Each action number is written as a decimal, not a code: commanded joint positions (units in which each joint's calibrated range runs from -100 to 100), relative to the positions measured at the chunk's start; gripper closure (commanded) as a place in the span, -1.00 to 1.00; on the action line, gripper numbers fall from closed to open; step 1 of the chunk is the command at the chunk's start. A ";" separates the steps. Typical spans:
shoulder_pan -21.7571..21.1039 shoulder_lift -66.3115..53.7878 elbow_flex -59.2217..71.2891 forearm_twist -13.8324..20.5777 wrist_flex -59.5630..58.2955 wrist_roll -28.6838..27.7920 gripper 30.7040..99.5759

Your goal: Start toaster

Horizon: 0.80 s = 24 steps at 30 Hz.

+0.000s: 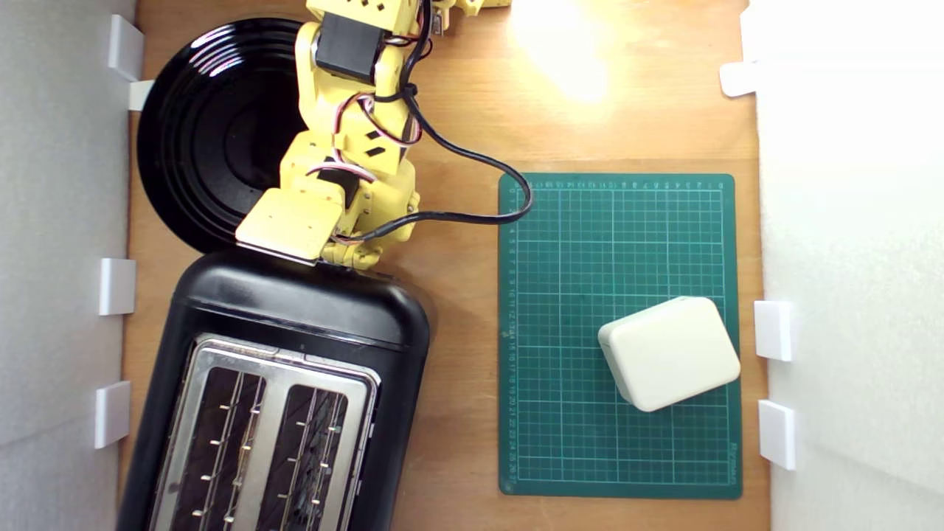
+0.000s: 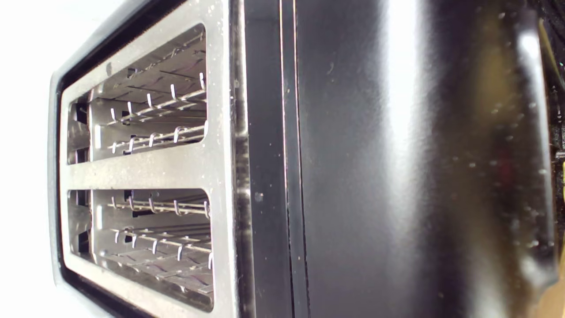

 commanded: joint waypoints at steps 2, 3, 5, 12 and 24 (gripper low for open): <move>-0.28 -2.61 -2.46 0.11 -0.29 0.04 0.98; -0.28 -2.70 -2.46 0.20 -0.29 0.04 0.98; -0.28 -3.11 -2.46 0.29 -0.29 0.15 0.98; -0.28 -7.94 -2.46 -0.27 -0.20 0.30 0.98; -3.53 -16.02 0.09 0.48 0.22 0.30 0.98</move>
